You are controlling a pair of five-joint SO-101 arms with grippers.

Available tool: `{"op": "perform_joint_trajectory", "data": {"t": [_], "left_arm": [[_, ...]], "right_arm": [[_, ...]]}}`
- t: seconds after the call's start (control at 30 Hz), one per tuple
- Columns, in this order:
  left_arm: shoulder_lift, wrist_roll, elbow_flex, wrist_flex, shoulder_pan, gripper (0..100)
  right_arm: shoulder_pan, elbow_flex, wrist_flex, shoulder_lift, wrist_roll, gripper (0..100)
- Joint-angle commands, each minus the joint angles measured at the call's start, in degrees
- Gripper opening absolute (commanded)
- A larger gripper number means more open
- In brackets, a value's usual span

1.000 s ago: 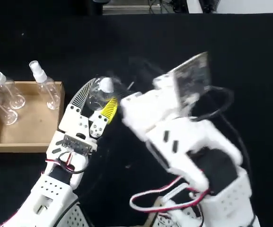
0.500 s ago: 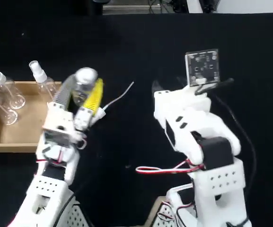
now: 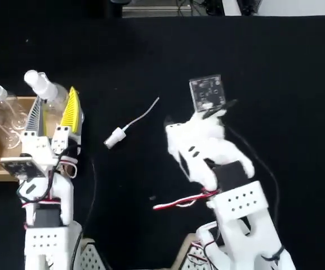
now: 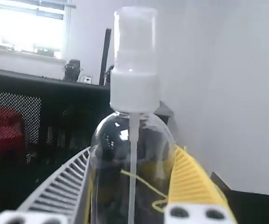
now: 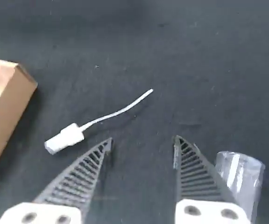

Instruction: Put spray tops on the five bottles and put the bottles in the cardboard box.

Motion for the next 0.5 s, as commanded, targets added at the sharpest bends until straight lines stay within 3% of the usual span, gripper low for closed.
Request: {"op": "perform_joint_trajectory", "data": {"t": [0.0,0.13,0.47], "left_arm": [[-5.27,0.62,-8.13,22.95,-3.74,3],[-2.9,2.64,-17.63,30.07,-11.65,3],[-2.64,2.37,-25.8,29.89,-33.98,3]], "right_arm": [[-1.41,0.84,-2.29,-1.1,-0.18,16.7],[-1.41,2.07,-2.29,-1.1,-0.18,16.7],[-1.41,2.24,-2.37,-1.1,-0.18,16.7]]}}
